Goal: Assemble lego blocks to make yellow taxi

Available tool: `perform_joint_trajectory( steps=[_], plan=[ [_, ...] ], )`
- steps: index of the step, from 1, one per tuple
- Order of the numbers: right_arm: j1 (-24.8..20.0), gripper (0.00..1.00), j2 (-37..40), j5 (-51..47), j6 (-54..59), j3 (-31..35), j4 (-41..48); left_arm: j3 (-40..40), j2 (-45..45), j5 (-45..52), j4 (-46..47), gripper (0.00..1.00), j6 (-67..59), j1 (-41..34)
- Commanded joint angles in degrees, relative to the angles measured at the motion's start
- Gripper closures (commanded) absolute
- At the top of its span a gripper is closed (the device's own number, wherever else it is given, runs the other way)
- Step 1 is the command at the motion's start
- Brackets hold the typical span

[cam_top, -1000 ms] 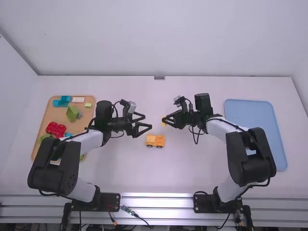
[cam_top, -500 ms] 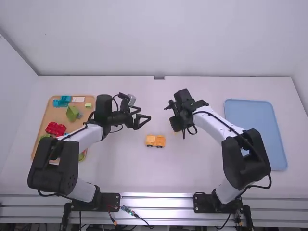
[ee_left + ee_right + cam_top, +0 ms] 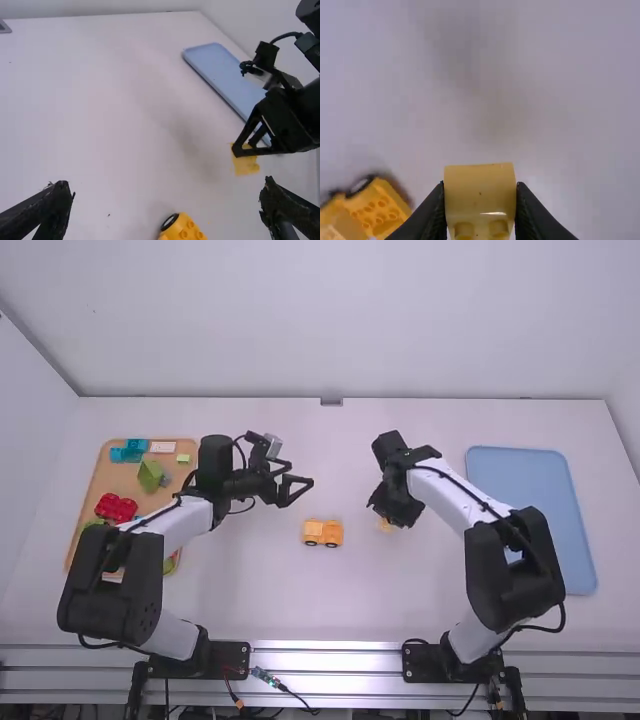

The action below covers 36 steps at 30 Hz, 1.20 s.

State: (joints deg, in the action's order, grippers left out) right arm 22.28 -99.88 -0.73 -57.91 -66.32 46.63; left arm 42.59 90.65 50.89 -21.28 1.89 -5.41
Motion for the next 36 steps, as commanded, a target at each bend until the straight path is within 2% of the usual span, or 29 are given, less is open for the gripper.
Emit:
perform_joint_trajectory(
  steps=[1, 6, 10, 17, 22, 25, 34, 35, 36],
  plan=[
    [0.68, 1.0, -0.11, -0.44, -21.27, 1.99, -1.55, 0.85, 0.22, 0.52, -0.15, 0.01, 1.81, 0.57],
    [2.97, 1.0, -0.11, 2.84, -34.1, 8.48, -13.25, 0.85, 0.2, 0.66, 0.28, 0.01, 1.7, 0.5],
    [3.72, 1.0, -0.11, 3.67, -43.32, 11.72, -16.83, 0.85, 0.22, 0.63, 0.28, 0.01, 1.73, 0.63],
    [2.4, 1.0, -0.11, 4.0, -44.48, 12.04, -16.17, 0.85, 0.22, 0.63, 0.31, 0.01, 1.7, 0.81],
    [2.91, 1.0, -0.15, 4.63, -50.27, 13.29, -16.31, 0.85, 0.22, 0.63, 0.5, 0.01, 1.73, 0.81],
    [3.52, 1.0, -0.15, 5.73, -55.06, 15.82, -19.8, 0.85, 0.22, 0.63, 1.14, 0.01, 1.73, 0.83],
    [2.6, 1.0, -0.15, 7.15, -54.66, 18.71, -25.92, 0.85, 0.22, 0.61, 1.31, 0.01, 1.7, 0.81],
    [2.36, 0.96, -0.15, 7.13, -54.64, 18.91, -26.12, 0.85, 0.22, 0.63, 1.31, 0.01, 1.73, 0.83],
    [1.99, 0.81, -0.15, 7.17, -54.6, 19.26, -26.69, 0.85, 0.22, 0.63, 1.31, 0.01, 1.73, 0.81]
  ],
)
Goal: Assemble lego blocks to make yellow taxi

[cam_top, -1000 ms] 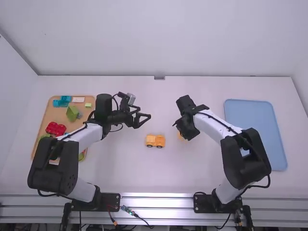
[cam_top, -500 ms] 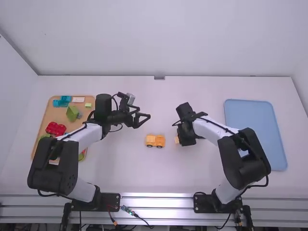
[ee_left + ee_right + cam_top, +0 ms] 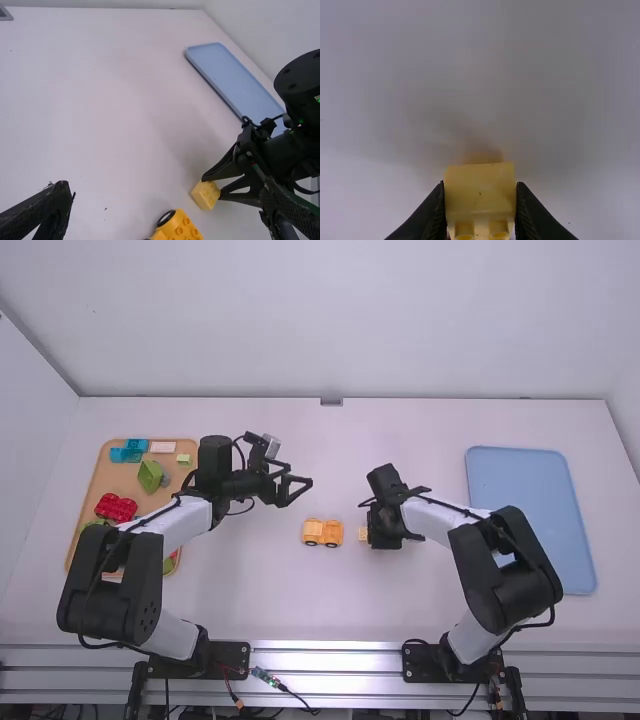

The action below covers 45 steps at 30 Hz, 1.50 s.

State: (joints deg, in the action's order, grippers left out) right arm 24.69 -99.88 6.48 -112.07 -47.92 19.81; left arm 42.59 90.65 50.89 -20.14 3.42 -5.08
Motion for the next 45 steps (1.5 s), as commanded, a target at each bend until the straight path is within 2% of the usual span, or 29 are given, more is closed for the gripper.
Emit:
perform_joint_trajectory(
  steps=[1, 5, 7, 10, 14, 20, 24, 26, 29, 30, 32, 35, 37, 38, 40, 43, 45],
  plan=[
    [-0.79, 0.56, -0.15, 0.17, -0.44, 1.16, -0.17, 0.85, 0.22, 0.63, 0.15, 0.01, 0.17, 0.48],
    [-1.46, 0.37, -0.15, 1.51, 1.81, 1.18, -0.68, 0.85, 0.22, 0.66, 0.17, 0.01, 0.17, 0.48],
    [-1.88, 0.31, -0.15, 2.56, 4.52, 1.11, -1.7, 0.85, 0.22, 0.63, 0.15, 0.01, 0.2, 0.48],
    [-2.4, 0.29, -0.15, 3.17, 7.8, 0.31, -1.38, 0.85, 0.22, 0.61, 0.15, 0.01, 0.2, 0.5],
    [-3.56, 0.22, -0.15, 4.7, 14.67, -2.14, 1.27, 0.85, 0.22, 0.46, 0.13, 0.01, 0.15, 0.55],
    [-5.95, 0.11, -0.15, 8.15, 28.24, -7.87, 10.25, 0.85, 0.22, 0.44, -0.04, 0.01, 0.15, 0.59],
    [-7.8, 0.01, -0.15, 10.97, 43.3, -11.78, 13.38, 0.85, 0.22, 0.46, 0.22, 0.01, -0.48, 0.59],
    [-8.74, 0.0, -0.15, 12.48, 55.69, -13.16, 14.03, 0.85, 0.22, 0.5, 0.24, 0.01, -0.44, 0.59],
    [-10.1, 0.0, -0.15, 16.09, 82.53, -14.49, 12.96, 0.85, 0.22, 0.85, 0.2, 0.01, -2.64, 0.59],
    [-10.19, 0.0, -0.15, 16.7, 85.26, -14.58, 12.94, 0.85, 0.22, 1.05, 0.22, 0.01, -3.52, 0.59],
    [-10.51, 0.0, -0.15, 18.03, 101.0, -14.8, 13.86, 0.85, 0.22, 1.14, 0.24, 0.01, -6.1, 0.59],
    [-10.43, 0.0, -0.15, 11.91, 109.15, -14.36, 13.88, 0.85, 0.2, 1.14, 0.96, 0.01, -9.11, 0.59],
    [-10.62, 0.01, -0.15, 3.61, 114.95, -14.16, 13.66, 0.85, 0.2, 1.16, 2.03, 0.01, -11.28, 0.59],
    [-10.88, 0.0, -0.15, -0.52, 116.48, -14.03, 14.47, 0.85, 0.2, 1.95, 3.04, 0.01, -13.29, 0.59],
    [-10.88, 0.0, -0.15, -2.51, 116.39, -13.99, 14.95, 0.87, 0.2, 4.02, 3.91, 0.01, -16.11, 0.59],
    [-10.84, 0.0, -0.15, 1.7, 126.35, -13.79, 12.96, 0.87, 0.2, 10.69, 6.73, 0.01, -24.83, 0.59],
    [-10.84, 0.0, -0.13, 12.76, 140.45, -12.74, 8.48, 0.85, 0.2, 12.66, 9.64, 0.01, -31.28, 0.59]
  ],
)
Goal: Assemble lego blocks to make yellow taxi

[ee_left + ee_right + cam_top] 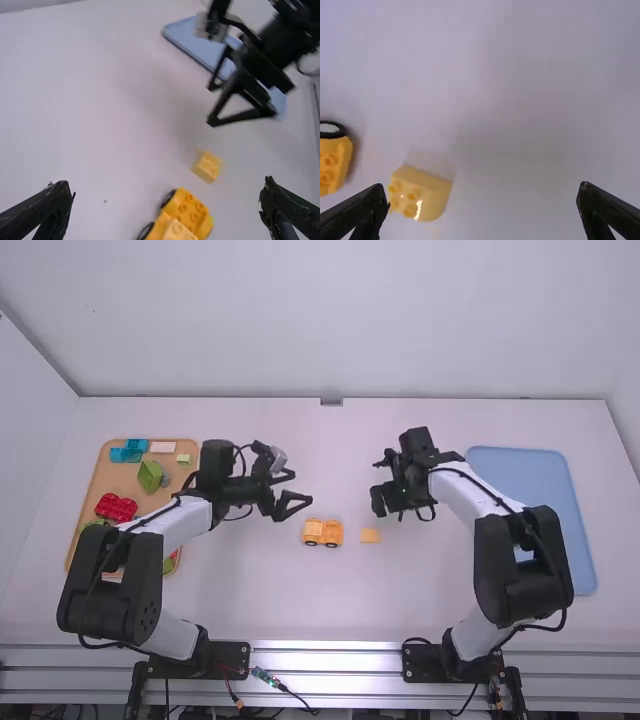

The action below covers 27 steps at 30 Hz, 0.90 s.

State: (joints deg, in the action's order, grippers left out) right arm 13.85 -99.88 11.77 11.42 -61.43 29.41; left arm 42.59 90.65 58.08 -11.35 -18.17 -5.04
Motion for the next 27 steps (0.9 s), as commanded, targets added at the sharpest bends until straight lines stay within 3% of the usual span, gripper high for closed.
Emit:
perform_joint_trajectory(
  steps=[1, 5, 8, 14, 16, 21, 27],
  plan=[
    [-0.11, 0.0, -0.11, 10.91, 21.53, 1.4, -2.69, 0.85, 0.2, 5.55, 2.01, 0.01, -11.72, 0.55],
    [-0.35, 0.01, 2.51, 21.24, 35.69, 6.49, -9.03, 0.85, 0.2, 2.38, 4.96, 0.01, -16.33, 0.55],
    [-1.86, 0.0, 4.07, 27.19, 39.71, 10.58, -14.71, 0.85, 0.22, -0.96, 3.72, 0.01, -15.85, 0.52],
    [-8.17, 0.0, 7.45, 44.11, 54.69, 19.23, -20.76, 0.85, 0.22, -4.0, 3.5, 0.01, -12.35, 0.52],
    [-11.61, 0.0, 7.67, 49.24, 61.81, 22.01, -20.65, 0.85, 0.22, -2.29, 6.51, 0.01, -19.74, 0.52],
    [-13.55, 0.0, 7.56, 46.42, 66.49, 24.85, -20.98, 0.85, 1.03, 4.15, 16.04, 0.01, -41.59, -0.26],
    [-9.35, 0.0, 3.82, 42.42, 63.36, 25.86, -28.92, 0.83, 5.55, 8.17, 17.4, 0.01, -53.51, -0.87]
  ],
)
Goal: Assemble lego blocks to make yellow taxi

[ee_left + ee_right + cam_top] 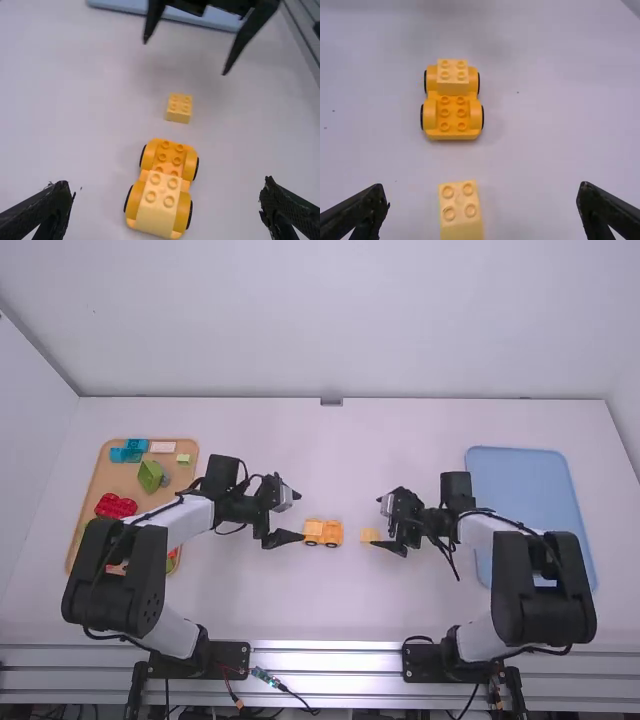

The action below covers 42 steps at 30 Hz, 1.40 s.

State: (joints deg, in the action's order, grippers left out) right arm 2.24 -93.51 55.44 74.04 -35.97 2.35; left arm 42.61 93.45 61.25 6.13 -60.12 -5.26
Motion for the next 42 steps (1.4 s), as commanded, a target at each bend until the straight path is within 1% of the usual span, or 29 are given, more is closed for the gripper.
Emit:
perform_joint_trajectory(
  steps=[1, 4, 7, 12, 14, 18, 19, 21, 23, 25, 28, 29, 30, 31, 32, 33, 35, 37, 40, 41, 42],
  plan=[
    [2.47, 0.0, -2.84, -1.7, 0.74, 0.42, -2.14, 0.81, 3.15, 5.27, -0.31, 0.01, -11.85, -0.74],
    [4.31, 0.0, -5.46, -4.09, 0.79, 0.37, -3.82, 0.85, 8.02, 6.27, -4.15, 0.01, -11.28, -1.31],
    [4.72, 0.0, -6.75, -4.31, 0.63, 0.37, -5.05, 0.83, 11.13, 6.8, -7.58, 0.01, -11.28, -2.34],
    [3.39, 0.0, -9.25, -4.31, -4.61, 0.37, -9.07, 0.85, 15.34, 4.76, -12.63, 0.01, -11.28, -4.52],
    [3.06, 0.0, -9.92, -4.35, -5.07, 0.37, -9.33, 0.83, 16.15, 4.0, -13.57, 0.01, -11.17, -5.25],
    [2.67, 0.0, -11.96, -4.11, -3.76, 0.37, -9.77, 0.83, 17.75, -0.24, -17.79, 0.01, -4.98, -6.8],
    [2.67, 0.02, -12.7, -4.15, -3.1, 0.35, -9.97, 0.83, 18.16, -0.72, -19.21, 0.01, -3.63, -7.1],
    [2.69, 0.03, -14.12, -4.31, -3.52, 0.37, -11.08, 0.85, 19.1, -0.66, -20.96, 0.01, -3.08, -7.3],
    [2.69, 0.09, -15.72, -4.0, -3.74, 0.37, -12.39, 0.9, 20.31, -0.7, -22.05, 0.01, -3.1, -7.41],
    [2.67, 0.11, -17.2, -3.58, -3.54, 0.26, -12.94, 0.94, 21.42, -0.72, -21.97, 0.01, -3.1, -7.37],
    [2.67, 0.2, -17.75, -3.76, -3.54, 0.33, -13.07, 0.92, 21.77, -0.74, -21.84, 0.01, -3.1, -7.1],
    [2.67, 0.25, -17.77, -3.96, -3.54, 0.33, -13.07, 0.87, 21.79, -0.83, -21.88, 0.01, -3.1, -7.26],
    [2.67, 0.33, -17.77, -4.11, -3.52, 0.33, -13.05, 0.87, 21.79, -0.9, -21.9, 0.01, -3.13, -7.17],
    [2.69, 0.33, -17.77, -4.13, -3.52, 0.31, -13.07, 0.87, 21.79, -0.9, -21.92, 0.01, -3.1, -7.06],
    [2.67, 0.4, -17.77, -4.07, -3.54, 0.26, -13.07, 0.87, 21.79, -0.72, -21.86, 0.01, -3.1, -7.04],
    [2.69, 0.44, -17.77, -4.07, -3.52, 0.28, -13.07, 0.87, 21.79, -0.81, -21.84, 0.01, -3.08, -7.28],
    [2.69, 0.5, -17.77, -4.09, -3.52, 0.33, -13.07, 0.87, 21.79, -0.87, -21.79, 0.01, -3.06, -7.3],
    [2.67, 0.52, -17.77, -4.07, -3.54, 0.33, -12.76, 0.87, 21.79, -0.87, -21.64, 0.01, -3.1, -7.28],
    [2.69, 0.51, -17.77, -4.0, -3.52, 0.26, -12.46, 0.87, 21.79, -0.9, -21.62, 0.01, -3.08, -6.97],
    [2.67, 0.49, -17.77, -3.56, -3.52, 0.26, -12.48, 0.87, 21.79, -0.92, -21.62, 0.01, -3.1, -7.08],
    [2.67, 0.44, -17.77, -2.78, -3.52, 0.26, -12.5, 0.87, 21.79, -1.07, -21.62, 0.01, -3.1, -7.3]
  ],
)
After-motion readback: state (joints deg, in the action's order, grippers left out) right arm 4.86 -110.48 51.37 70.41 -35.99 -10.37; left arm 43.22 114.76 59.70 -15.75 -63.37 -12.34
